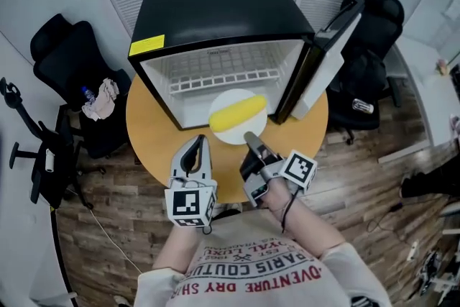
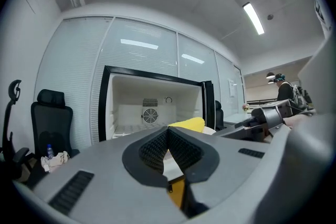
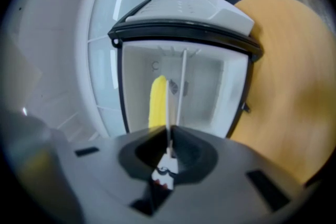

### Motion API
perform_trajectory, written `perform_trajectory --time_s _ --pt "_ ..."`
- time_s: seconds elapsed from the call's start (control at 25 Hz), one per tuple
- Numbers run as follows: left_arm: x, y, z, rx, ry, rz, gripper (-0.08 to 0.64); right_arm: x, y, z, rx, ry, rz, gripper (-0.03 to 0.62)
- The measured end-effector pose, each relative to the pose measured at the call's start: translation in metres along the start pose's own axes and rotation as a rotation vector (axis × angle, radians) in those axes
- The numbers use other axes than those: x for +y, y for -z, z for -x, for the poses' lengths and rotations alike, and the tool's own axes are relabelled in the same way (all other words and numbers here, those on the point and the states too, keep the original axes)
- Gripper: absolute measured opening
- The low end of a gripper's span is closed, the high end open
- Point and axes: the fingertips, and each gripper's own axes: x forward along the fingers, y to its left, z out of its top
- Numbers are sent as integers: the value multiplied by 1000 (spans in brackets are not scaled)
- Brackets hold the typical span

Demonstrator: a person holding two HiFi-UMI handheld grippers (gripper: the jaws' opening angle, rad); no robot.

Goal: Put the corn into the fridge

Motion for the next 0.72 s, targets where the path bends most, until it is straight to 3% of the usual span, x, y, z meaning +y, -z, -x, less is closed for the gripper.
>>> perform_trajectory --time_s 0.28,0.72 --pt "20 6 -25 18 49 14 29 9 -16 -32 -52 1 7 44" --pt "43 12 -72 34 28 16 29 11 -41 -86 -59 10 1 44"
